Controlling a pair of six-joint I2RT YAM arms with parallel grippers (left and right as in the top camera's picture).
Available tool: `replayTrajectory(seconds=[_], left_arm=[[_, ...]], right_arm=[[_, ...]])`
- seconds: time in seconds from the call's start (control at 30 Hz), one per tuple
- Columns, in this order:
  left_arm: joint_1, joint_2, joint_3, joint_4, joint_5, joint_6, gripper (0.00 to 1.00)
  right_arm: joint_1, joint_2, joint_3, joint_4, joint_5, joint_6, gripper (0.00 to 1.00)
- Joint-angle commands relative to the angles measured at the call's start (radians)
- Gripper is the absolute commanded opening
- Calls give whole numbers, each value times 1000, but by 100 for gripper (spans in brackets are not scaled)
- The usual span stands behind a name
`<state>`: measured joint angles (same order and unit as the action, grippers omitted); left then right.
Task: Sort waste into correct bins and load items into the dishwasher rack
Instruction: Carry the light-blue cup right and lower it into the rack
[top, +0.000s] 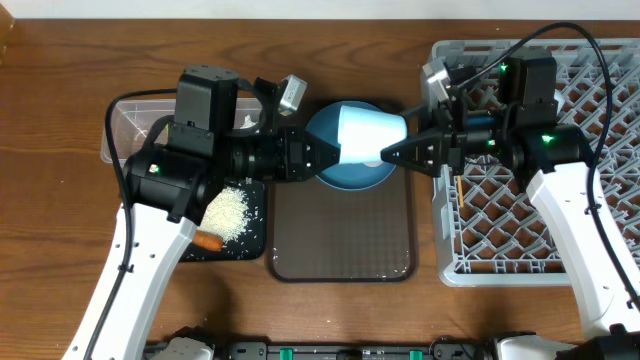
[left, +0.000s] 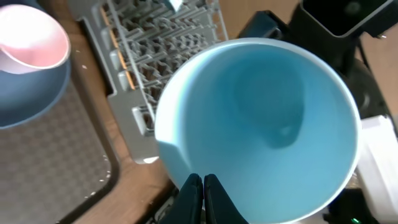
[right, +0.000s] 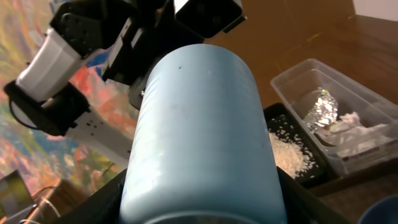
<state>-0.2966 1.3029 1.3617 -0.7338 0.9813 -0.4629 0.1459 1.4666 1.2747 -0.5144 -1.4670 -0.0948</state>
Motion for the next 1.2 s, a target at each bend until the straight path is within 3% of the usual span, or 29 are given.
replayTrajectory(seconds=[0.0,0.1,0.3,0.53,0.63,0.87,0.9,1.17], left_arm=[[-4,6,0,-7,-105,25,7],[-4,6,0,-25,-185,25,15],[-4,6,0,-116,-367,25,15],[-4,6,0,-192,-507,25,15],[-4,6,0,-209,-551,25,38],[-4,6,0,-209,-565,25,67],[-4,6,0,-208,-565,25,86],[-4,6,0,-208,-565,25,92]], right_arm=[[-4,-22,6,-14,107,-13,44],[-13,-22,6,-63,249,-6,38],[-72,-22,6,-204,666,93,34],[-184,-23,99,-394,930,148,31],[-207,-23,157,-476,1062,150,29],[-208,-20,186,-548,1226,162,23],[-208,-20,185,-556,1249,163,23],[-204,-13,175,-586,1355,184,23]])
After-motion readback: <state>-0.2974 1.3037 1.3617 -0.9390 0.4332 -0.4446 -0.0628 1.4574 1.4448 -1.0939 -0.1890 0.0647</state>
